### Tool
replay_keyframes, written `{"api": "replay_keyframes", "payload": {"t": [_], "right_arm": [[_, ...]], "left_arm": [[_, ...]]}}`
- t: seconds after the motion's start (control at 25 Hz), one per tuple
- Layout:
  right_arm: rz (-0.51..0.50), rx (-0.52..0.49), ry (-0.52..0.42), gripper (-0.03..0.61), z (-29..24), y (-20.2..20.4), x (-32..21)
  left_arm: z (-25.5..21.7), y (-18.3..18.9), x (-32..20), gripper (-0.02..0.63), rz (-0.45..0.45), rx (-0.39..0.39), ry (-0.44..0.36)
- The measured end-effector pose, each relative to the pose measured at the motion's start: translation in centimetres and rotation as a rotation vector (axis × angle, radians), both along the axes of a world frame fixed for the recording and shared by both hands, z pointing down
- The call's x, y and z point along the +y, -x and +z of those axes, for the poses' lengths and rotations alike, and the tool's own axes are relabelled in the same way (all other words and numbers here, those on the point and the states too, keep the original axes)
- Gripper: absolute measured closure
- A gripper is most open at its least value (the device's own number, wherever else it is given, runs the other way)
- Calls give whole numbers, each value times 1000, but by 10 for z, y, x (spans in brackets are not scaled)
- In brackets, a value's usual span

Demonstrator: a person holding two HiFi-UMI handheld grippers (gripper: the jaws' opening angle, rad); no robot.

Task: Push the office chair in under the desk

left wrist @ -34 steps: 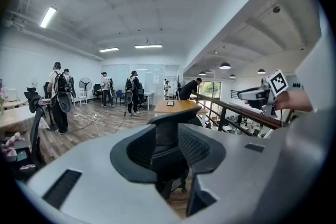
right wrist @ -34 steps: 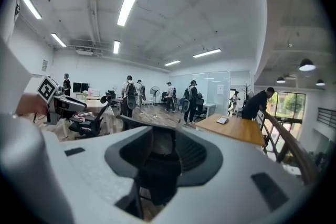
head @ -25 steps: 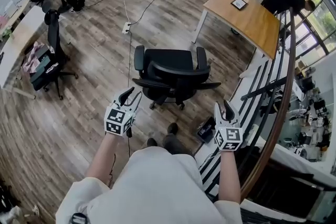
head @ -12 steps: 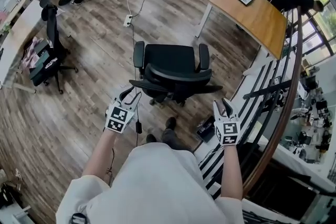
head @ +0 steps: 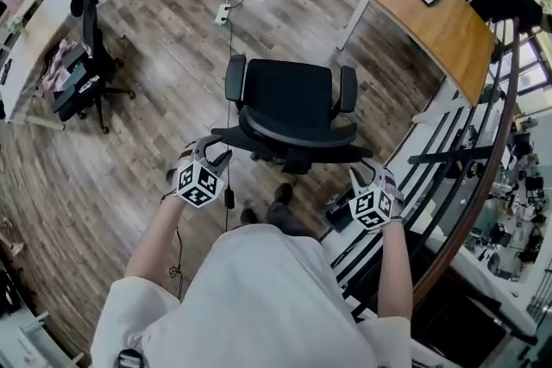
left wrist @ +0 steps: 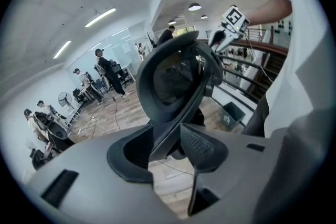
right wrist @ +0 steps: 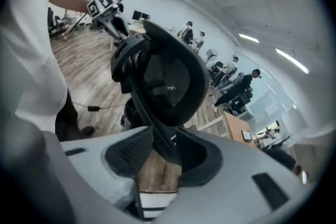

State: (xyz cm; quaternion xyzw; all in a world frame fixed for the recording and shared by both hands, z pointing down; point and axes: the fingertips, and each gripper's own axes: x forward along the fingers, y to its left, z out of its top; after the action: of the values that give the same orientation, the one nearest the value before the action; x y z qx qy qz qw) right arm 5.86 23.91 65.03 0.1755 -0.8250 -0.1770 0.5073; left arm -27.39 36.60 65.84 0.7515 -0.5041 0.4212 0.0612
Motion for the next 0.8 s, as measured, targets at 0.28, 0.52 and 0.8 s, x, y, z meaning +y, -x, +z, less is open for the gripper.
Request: {"api": "replay_keyframes", "payload": {"t": [0.28,0.52,0.8], "right_arm": [[-212,222,53,456,40,1,-16],[-316,299,129,433,58,1,-19],[-397,379,130,426,95,5,-28]], "left_arm": [[42,-1,-2,430,215,-292,159],[50,5,-14,422,216,-355,187],[83,0,-29,408,297,-430,274]]}}
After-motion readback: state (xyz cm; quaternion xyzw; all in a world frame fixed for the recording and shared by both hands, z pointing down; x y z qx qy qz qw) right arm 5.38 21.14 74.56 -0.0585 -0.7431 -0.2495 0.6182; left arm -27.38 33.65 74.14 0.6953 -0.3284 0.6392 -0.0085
